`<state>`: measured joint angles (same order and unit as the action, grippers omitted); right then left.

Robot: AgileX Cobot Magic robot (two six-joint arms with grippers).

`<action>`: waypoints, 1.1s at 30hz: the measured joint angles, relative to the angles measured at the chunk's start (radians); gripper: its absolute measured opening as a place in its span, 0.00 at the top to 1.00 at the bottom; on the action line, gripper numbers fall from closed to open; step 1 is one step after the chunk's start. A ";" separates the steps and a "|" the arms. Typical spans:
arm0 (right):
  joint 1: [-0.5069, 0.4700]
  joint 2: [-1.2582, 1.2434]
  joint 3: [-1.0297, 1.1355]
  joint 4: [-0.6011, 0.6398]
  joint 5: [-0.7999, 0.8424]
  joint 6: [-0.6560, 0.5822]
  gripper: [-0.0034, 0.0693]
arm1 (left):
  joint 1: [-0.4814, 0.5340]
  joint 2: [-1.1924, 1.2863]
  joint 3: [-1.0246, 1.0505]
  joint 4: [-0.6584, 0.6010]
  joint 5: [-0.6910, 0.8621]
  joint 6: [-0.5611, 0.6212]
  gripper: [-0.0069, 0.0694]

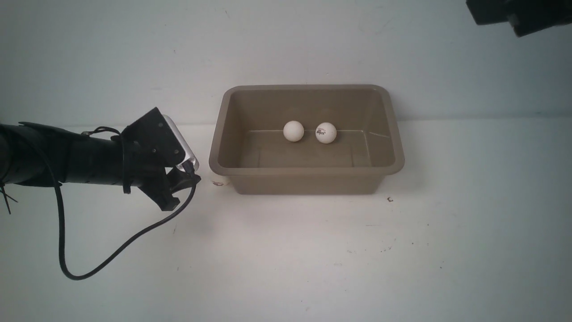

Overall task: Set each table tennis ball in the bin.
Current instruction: Use the left arm to clamp the table tennis ball closest to it

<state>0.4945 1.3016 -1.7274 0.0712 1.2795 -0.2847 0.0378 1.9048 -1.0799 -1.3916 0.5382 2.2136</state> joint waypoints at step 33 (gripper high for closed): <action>0.000 -0.008 0.000 0.057 0.000 0.000 0.97 | 0.000 0.162 -0.120 -0.084 0.086 -0.019 0.36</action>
<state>0.4945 1.2934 -1.7274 0.1277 1.2795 -0.2847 0.0378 2.0669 -1.1997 -1.4760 0.6243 2.1949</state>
